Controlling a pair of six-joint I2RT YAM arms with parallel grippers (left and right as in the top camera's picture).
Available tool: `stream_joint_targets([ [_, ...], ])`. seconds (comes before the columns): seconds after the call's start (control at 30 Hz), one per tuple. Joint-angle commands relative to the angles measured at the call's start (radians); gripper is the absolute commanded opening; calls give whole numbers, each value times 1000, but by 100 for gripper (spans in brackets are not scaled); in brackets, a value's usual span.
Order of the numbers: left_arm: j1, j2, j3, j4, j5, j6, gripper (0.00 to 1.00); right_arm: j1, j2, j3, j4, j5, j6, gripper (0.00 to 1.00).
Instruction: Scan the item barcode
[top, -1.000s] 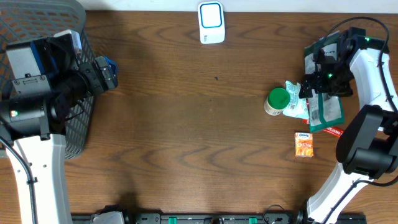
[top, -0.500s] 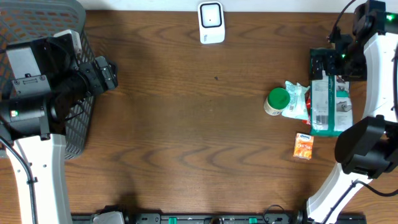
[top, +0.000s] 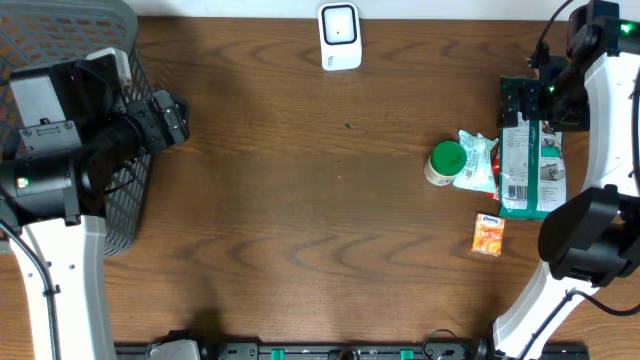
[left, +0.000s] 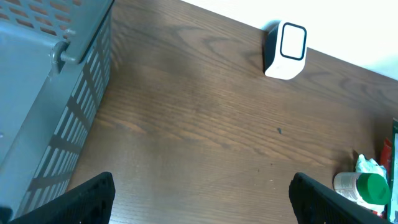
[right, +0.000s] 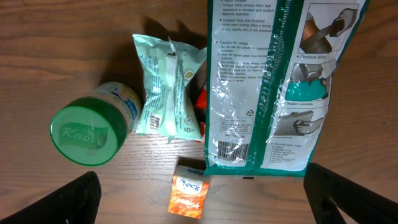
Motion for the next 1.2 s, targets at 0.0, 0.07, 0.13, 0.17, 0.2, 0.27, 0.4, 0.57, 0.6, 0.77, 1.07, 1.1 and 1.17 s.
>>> stream_joint_targets([
  [0.0,5,-2,18,-3,1,9,89,3,-10,16,-2,-2,18,99],
  [0.07,5,-2,18,-3,1,9,90,5,-9,13,0,-2,18,99],
  [0.13,5,-2,18,-3,1,9,90,8,-24,13,1,-2,18,99],
  [0.17,5,-2,18,-3,1,9,90,10,-29,13,1,-2,18,99],
  [0.2,5,-2,18,-3,1,9,90,15,-50,13,1,-2,18,99],
  [0.27,5,-2,18,-3,1,9,90,34,-119,13,1,-2,18,99],
  [0.4,5,-2,18,-3,1,9,90,108,-355,14,2,-2,18,99],
  [0.57,5,-2,18,-3,1,9,90,190,-629,13,1,-2,18,99],
  [0.6,5,-2,18,-3,1,9,90,233,-722,13,2,30,-24,99],
  [0.77,5,-2,18,-3,1,9,90,284,-951,-51,0,81,-76,99],
  [1.07,5,-2,18,-3,1,9,90,283,-1522,-703,275,43,-68,99],
  [1.1,5,-2,18,-3,1,9,90,281,-1575,-769,330,42,-68,99],
  [1.17,5,-2,18,-3,1,9,90,275,-1670,-900,457,43,-68,99],
])
